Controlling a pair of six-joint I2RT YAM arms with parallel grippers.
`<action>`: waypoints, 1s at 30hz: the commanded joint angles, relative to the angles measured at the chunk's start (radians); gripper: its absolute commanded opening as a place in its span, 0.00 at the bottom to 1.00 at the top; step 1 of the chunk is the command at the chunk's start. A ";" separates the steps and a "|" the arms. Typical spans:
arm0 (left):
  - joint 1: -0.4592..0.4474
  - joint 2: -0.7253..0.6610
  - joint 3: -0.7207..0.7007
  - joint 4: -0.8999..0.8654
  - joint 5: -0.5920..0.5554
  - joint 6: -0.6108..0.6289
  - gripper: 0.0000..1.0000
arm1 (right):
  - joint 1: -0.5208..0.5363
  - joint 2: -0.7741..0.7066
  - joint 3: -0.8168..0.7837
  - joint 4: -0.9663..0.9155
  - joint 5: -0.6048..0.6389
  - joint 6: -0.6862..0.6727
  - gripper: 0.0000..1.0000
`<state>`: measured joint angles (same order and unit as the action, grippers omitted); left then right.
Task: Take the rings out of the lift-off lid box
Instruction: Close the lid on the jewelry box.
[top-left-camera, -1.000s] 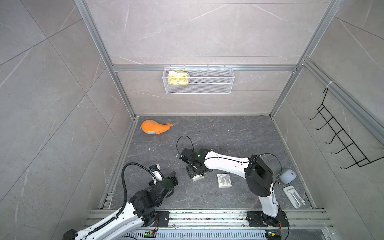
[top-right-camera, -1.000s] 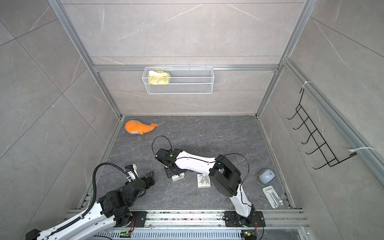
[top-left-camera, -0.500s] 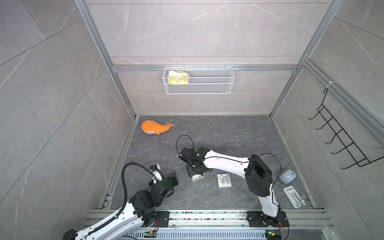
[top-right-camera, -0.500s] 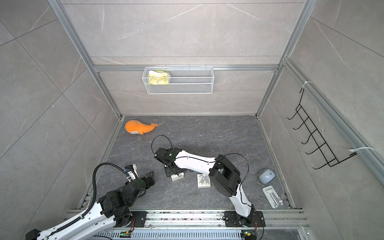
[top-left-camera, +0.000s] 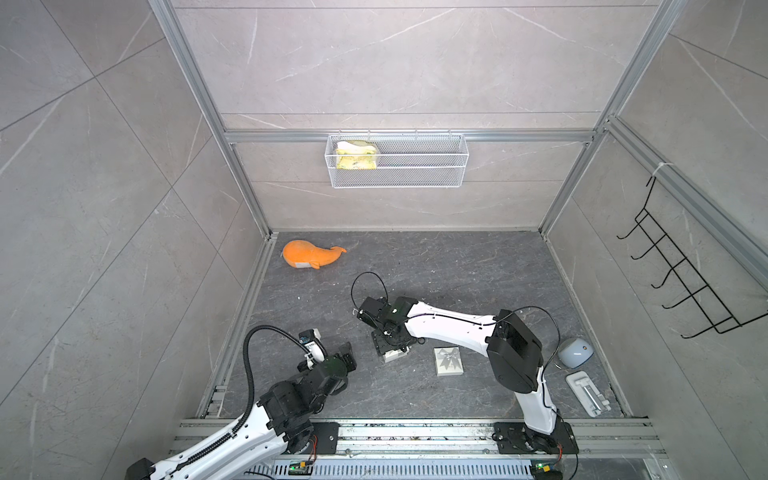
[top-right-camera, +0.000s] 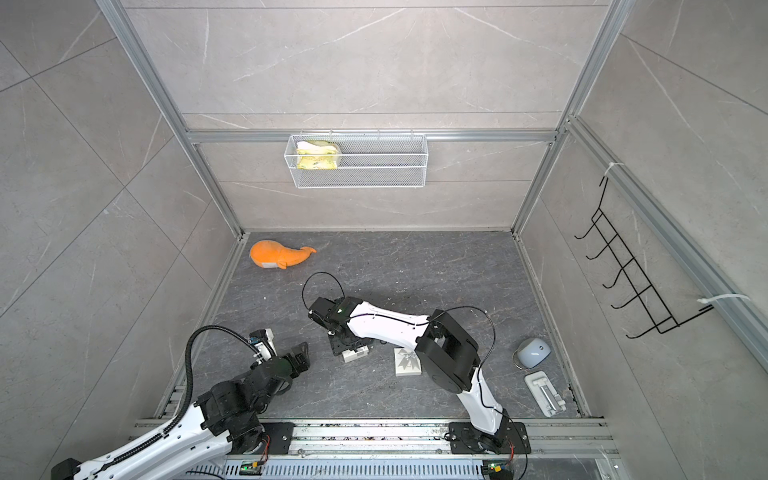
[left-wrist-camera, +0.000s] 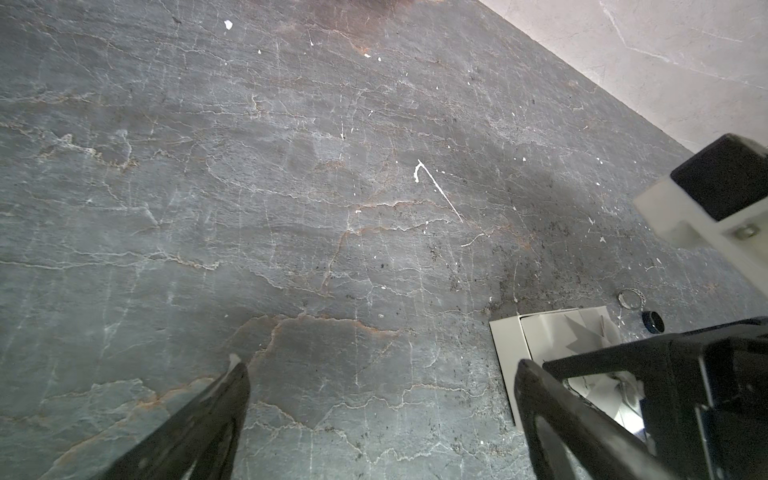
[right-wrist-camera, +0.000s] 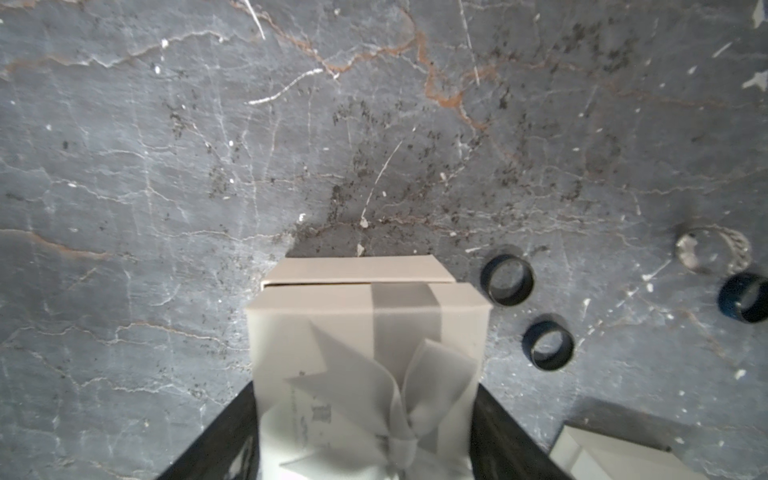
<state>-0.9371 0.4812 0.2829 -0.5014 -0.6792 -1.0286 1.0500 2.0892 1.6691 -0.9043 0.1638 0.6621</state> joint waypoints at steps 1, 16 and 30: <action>0.004 -0.004 -0.007 -0.006 -0.031 0.011 1.00 | 0.010 0.021 0.024 -0.013 0.006 0.011 0.72; 0.003 -0.011 -0.009 -0.013 -0.031 0.010 1.00 | 0.013 0.028 0.058 -0.033 0.019 0.013 0.72; 0.004 -0.020 -0.010 -0.020 -0.034 0.008 1.00 | 0.013 0.040 0.056 -0.036 0.023 -0.050 0.74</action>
<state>-0.9371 0.4679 0.2817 -0.5018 -0.6796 -1.0286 1.0565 2.1071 1.7061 -0.9222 0.1791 0.6319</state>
